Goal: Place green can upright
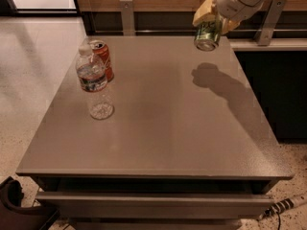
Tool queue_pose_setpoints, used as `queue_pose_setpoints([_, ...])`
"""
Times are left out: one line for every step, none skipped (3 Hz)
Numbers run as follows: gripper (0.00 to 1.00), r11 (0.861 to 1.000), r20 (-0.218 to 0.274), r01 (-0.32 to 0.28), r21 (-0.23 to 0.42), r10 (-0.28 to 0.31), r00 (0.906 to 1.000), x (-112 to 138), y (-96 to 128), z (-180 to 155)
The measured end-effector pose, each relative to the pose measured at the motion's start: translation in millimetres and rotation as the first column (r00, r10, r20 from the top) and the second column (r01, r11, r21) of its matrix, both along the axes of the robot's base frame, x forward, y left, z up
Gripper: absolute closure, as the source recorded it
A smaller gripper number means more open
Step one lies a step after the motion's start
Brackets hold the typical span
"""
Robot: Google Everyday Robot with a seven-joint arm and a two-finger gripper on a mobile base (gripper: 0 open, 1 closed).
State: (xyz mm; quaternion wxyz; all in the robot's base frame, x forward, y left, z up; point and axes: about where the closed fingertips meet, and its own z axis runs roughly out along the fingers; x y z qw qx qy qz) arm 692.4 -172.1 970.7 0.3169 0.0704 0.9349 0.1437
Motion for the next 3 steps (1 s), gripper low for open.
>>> queue_pose_setpoints([1.0, 0.985, 0.093, -0.168, -0.04, 0.172, 0.9808, 5.8, 2.8, 1.0])
queue_pose_setpoints([1.0, 0.952, 0.139, -0.29, -0.096, 0.302, 0.9432, 4.8, 3.5, -1.9])
queue_pose_setpoints([1.0, 0.919, 0.151, -0.357, -0.168, 0.382, 0.9117, 4.6, 5.1, -3.1])
